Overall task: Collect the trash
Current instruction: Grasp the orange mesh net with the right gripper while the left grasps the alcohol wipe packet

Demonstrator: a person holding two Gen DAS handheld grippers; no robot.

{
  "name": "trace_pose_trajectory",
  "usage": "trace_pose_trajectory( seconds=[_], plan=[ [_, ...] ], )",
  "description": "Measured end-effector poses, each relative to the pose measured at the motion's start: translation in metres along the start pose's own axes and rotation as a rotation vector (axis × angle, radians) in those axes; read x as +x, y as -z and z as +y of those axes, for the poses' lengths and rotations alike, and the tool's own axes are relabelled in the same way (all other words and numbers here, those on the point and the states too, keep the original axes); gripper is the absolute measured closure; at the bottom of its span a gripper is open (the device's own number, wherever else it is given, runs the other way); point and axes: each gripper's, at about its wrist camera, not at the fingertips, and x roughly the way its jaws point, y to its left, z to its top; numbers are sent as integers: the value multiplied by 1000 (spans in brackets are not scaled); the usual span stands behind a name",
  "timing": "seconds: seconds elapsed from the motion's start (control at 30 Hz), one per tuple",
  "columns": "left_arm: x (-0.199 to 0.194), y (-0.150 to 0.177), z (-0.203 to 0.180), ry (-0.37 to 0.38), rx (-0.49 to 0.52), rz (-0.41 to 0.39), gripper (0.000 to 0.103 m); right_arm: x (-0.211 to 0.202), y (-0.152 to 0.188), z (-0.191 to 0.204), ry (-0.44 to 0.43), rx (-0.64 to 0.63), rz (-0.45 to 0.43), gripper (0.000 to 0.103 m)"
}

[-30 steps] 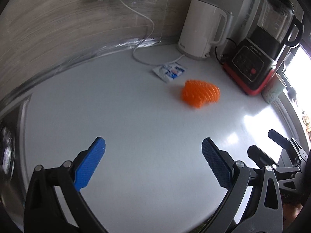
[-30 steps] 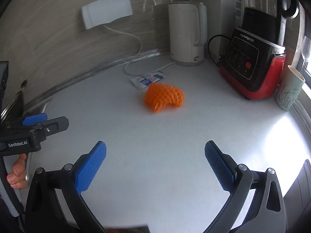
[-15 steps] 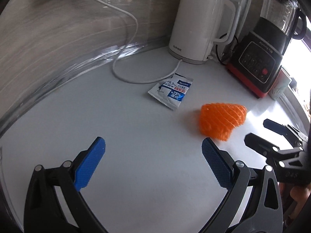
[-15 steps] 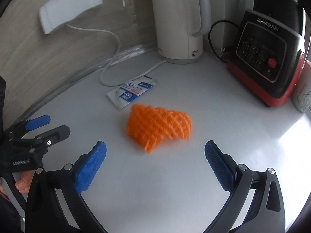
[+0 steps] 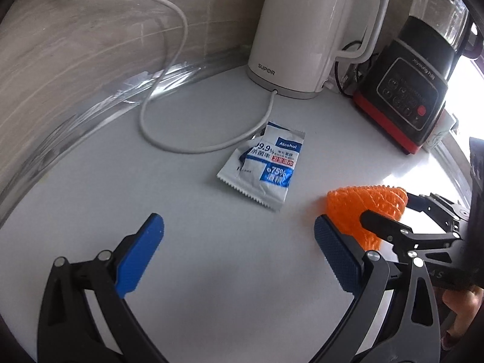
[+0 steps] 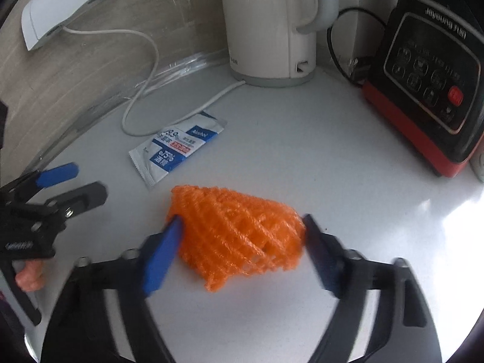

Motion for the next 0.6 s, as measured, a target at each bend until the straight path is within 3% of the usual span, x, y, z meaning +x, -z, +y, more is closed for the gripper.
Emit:
trace_pose_trajectory(
  seconds=[0.07, 0.13, 0.6],
  plan=[
    [10, -6, -3, 3, 16, 10, 8, -1, 2, -6, -20, 9, 11, 64],
    [18, -11, -6, 8, 25, 18, 8, -5, 5, -13, -41, 28, 12, 79],
    [69, -34, -33, -5, 74, 89, 10, -56, 18, -33, -69, 61, -45, 80]
  ],
)
